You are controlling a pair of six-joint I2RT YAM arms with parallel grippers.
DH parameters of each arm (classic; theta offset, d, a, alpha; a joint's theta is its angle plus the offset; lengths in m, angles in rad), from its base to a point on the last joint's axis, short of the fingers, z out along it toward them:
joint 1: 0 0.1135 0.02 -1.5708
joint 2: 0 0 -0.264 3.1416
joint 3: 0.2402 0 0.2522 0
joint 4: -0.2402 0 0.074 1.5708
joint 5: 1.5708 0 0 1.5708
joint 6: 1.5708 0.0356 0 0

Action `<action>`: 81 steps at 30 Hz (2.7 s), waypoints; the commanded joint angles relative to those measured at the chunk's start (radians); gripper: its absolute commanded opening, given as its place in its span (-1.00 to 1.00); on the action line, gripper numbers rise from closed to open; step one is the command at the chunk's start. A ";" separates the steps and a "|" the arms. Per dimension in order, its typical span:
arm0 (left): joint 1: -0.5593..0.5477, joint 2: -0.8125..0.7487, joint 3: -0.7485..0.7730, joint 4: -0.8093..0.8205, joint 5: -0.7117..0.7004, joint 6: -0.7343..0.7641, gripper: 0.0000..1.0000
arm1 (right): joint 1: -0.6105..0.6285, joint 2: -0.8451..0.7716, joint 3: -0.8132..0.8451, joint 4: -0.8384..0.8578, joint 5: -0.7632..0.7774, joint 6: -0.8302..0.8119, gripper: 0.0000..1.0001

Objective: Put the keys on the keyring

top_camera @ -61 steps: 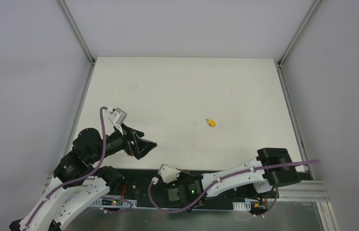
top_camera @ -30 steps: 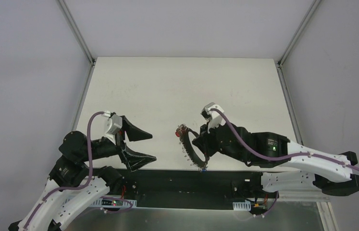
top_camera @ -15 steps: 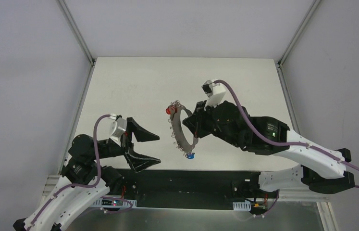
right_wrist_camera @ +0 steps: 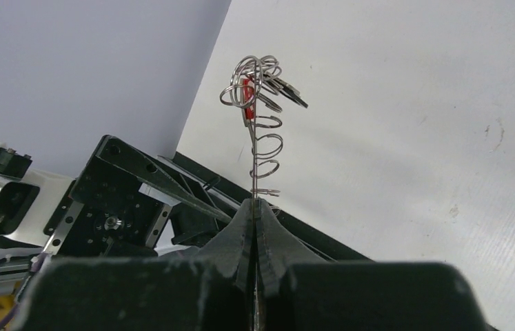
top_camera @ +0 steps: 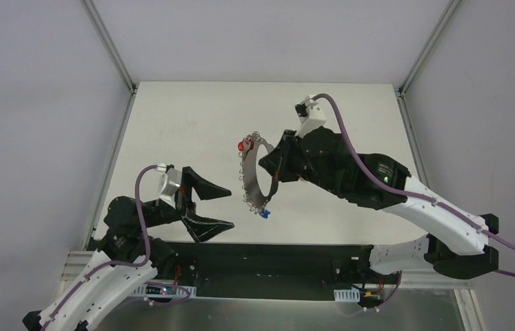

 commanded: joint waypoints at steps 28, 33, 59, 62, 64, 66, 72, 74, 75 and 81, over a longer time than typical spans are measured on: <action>-0.011 -0.023 -0.124 0.319 -0.100 0.045 -0.10 | -0.058 0.022 0.109 0.105 -0.233 0.130 -1.00; -0.011 -0.031 -0.121 0.320 -0.080 0.040 -0.40 | -0.060 0.014 0.102 0.119 -0.228 0.130 -1.00; -0.011 -0.096 -0.095 0.226 -0.123 0.092 -0.02 | -0.064 -0.015 0.070 0.136 -0.243 0.134 -1.00; -0.011 -0.099 -0.082 0.195 -0.126 0.109 -0.01 | -0.064 -0.018 0.070 0.139 -0.248 0.136 -1.00; -0.011 -0.099 -0.077 0.187 -0.127 0.117 -0.01 | -0.063 -0.018 0.070 0.140 -0.251 0.136 -1.00; -0.011 -0.100 -0.071 0.173 -0.133 0.129 -0.02 | -0.063 -0.018 0.069 0.144 -0.259 0.135 -1.00; -0.010 -0.114 -0.071 0.164 -0.167 0.153 -0.10 | -0.064 -0.024 0.061 0.152 -0.267 0.131 -1.00; -0.011 -0.114 -0.069 0.164 -0.172 0.158 -0.14 | -0.064 -0.025 0.058 0.156 -0.273 0.130 -1.00; -0.011 -0.112 -0.068 0.166 -0.172 0.159 -0.17 | -0.063 -0.027 0.058 0.159 -0.273 0.130 -1.00; -0.011 -0.092 -0.068 0.205 -0.152 0.155 -0.34 | -0.065 -0.027 0.051 0.173 -0.284 0.130 -1.00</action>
